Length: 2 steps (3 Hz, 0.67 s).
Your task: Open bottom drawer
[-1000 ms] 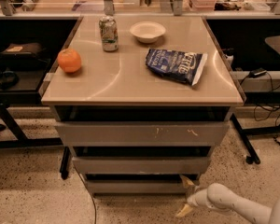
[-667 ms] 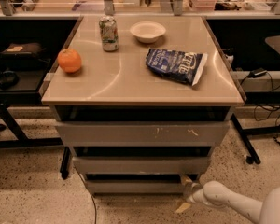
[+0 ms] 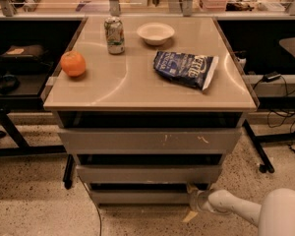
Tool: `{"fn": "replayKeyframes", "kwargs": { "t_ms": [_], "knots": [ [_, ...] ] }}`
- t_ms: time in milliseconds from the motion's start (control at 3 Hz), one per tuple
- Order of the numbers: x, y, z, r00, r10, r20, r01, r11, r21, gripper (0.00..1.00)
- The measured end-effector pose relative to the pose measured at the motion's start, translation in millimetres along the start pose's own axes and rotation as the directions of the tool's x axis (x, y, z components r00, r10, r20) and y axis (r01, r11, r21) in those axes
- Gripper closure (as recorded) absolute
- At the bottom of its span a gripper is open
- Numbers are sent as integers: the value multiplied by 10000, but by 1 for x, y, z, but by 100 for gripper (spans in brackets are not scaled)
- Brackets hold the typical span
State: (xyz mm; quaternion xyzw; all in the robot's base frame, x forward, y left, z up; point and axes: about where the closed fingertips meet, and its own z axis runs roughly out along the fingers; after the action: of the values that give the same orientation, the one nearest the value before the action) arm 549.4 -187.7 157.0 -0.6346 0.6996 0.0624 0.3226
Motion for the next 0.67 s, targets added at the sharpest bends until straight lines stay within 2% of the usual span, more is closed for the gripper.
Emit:
{"fn": "replayKeyframes", "kwargs": {
  "t_ms": [667],
  "knots": [
    [0, 0, 0, 10000, 0, 0, 0, 10000, -1, 42]
  ]
}}
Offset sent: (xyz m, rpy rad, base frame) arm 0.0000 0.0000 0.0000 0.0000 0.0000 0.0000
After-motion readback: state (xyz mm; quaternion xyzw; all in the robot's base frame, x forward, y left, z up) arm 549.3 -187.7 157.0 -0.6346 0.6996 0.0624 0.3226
